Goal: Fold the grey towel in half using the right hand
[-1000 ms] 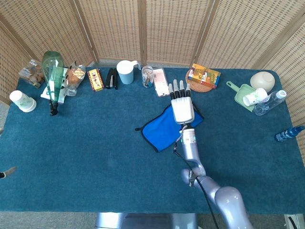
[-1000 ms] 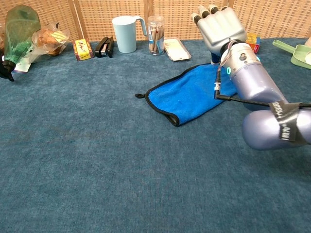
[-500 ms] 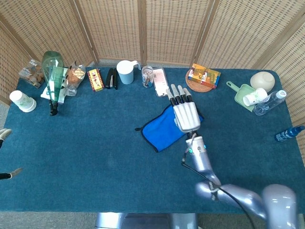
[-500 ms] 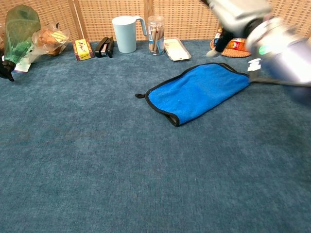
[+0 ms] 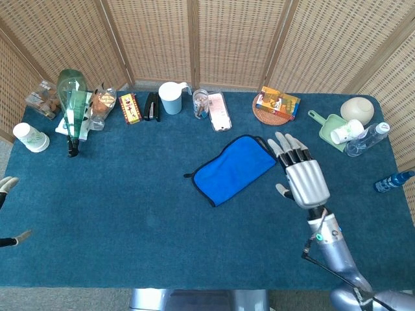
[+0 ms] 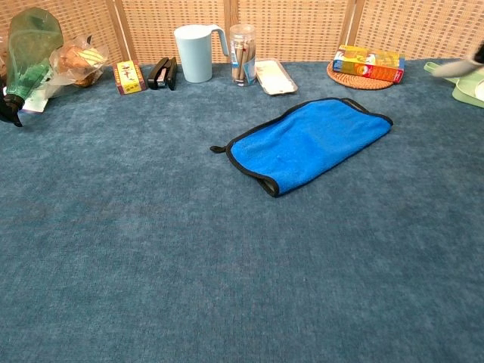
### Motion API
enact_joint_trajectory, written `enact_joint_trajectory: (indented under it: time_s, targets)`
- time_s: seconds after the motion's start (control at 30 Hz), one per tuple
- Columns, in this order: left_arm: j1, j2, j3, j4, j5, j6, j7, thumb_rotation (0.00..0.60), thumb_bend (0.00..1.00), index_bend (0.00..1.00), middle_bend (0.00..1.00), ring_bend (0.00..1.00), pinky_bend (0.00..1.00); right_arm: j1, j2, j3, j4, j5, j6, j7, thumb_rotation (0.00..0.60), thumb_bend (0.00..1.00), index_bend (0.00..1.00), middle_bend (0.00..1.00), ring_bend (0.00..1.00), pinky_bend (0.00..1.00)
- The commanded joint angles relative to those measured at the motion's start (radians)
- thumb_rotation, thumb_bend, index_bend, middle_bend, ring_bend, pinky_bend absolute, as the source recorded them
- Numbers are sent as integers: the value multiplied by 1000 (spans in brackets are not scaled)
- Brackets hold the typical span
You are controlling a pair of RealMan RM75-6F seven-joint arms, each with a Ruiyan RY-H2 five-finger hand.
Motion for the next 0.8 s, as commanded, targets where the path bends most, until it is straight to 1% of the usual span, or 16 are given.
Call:
enact_joint_trajectory:
  time_s: [0.03,0.17,0.33,0.5,0.8]
  targets:
    - [2,0,1,-1,3,4,0,600,80,0,0,0,0,-43,38,-33,5,-55,38,59,600,0,1,0,0,192]
    - [9,0,5,-3,14,18,3,600,80,0,0,0,0,-88,47,-45,60,-95,103,101,600,0,4,0,0,193]
    - [20,0,11,-7,23,33,6,600,80,0,0,0,0,-162,61,-75,104,-94,158,185,600,0,4,0,0,192]
    - [27,1,13,-9,25,44,8,600,80,0,0,0,0,-233,105,-106,78,-84,196,196,600,0,2,0,0,192]
    - [27,-6,13,-12,18,44,29,600,80,0,0,0,0,-332,157,-128,34,-79,263,253,600,0,0,0,0,164]
